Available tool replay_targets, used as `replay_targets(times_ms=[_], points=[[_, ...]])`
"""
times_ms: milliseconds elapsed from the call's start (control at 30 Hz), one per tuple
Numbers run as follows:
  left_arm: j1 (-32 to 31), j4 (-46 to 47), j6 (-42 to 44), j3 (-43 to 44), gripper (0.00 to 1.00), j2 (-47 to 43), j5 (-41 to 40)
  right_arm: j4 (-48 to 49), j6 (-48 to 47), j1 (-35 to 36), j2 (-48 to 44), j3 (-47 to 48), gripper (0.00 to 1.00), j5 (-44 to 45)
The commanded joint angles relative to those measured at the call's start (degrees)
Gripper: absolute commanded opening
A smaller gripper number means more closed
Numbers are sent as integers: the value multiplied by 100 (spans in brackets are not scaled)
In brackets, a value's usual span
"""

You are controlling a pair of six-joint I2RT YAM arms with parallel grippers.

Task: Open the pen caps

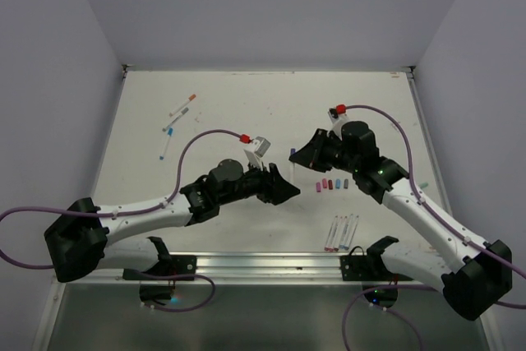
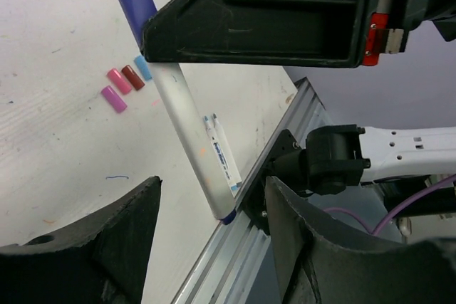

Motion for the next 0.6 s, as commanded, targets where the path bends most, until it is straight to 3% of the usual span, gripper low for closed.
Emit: replay_targets(times_ms=[0, 200, 333, 367, 400, 500, 567], points=[[65, 6, 115, 97, 63, 23, -186, 369, 220, 98, -121, -22, 0, -109], [153, 173, 72, 185, 46, 225, 7, 492, 273, 239, -60, -75, 0, -144], [294, 296, -60, 71, 0, 243, 122, 431, 203, 274, -7, -49, 0, -126], [311, 296, -69, 53, 0, 234, 122, 431, 177, 274, -7, -31, 1, -109], [320, 296, -69, 27, 0, 225, 139, 422, 150, 274, 19, -14, 10, -82], [329, 331, -148, -87, 0, 208, 244, 317, 19, 274, 159, 153, 22, 58], [329, 454, -218, -175, 0, 138, 297, 264, -52, 274, 265, 319, 25, 93]])
